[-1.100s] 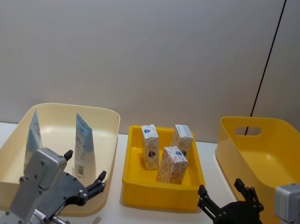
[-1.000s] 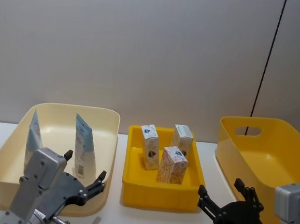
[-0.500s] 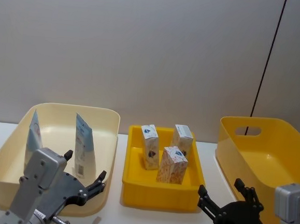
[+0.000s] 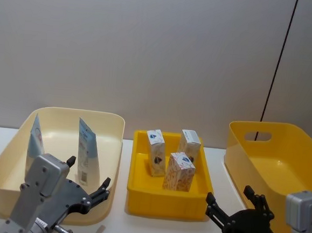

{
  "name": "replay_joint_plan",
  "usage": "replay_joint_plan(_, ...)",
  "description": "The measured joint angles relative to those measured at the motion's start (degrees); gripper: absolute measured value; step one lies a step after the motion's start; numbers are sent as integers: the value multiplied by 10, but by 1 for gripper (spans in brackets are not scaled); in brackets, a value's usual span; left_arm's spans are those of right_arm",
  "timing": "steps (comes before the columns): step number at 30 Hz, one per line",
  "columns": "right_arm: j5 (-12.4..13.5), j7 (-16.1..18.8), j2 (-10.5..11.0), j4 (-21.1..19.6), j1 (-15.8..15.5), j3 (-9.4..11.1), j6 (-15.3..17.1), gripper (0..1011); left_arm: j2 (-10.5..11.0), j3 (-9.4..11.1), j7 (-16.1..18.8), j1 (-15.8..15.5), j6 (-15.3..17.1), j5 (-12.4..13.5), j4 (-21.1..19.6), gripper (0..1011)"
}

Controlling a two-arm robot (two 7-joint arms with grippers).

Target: Bimanual collaborative sorting of washing and personal care products

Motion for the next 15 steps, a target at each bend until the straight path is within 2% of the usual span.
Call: replay_joint_plan(15,0,0,0,0,0,0,0,1007,0,0,0,0,0,0,0,1003)
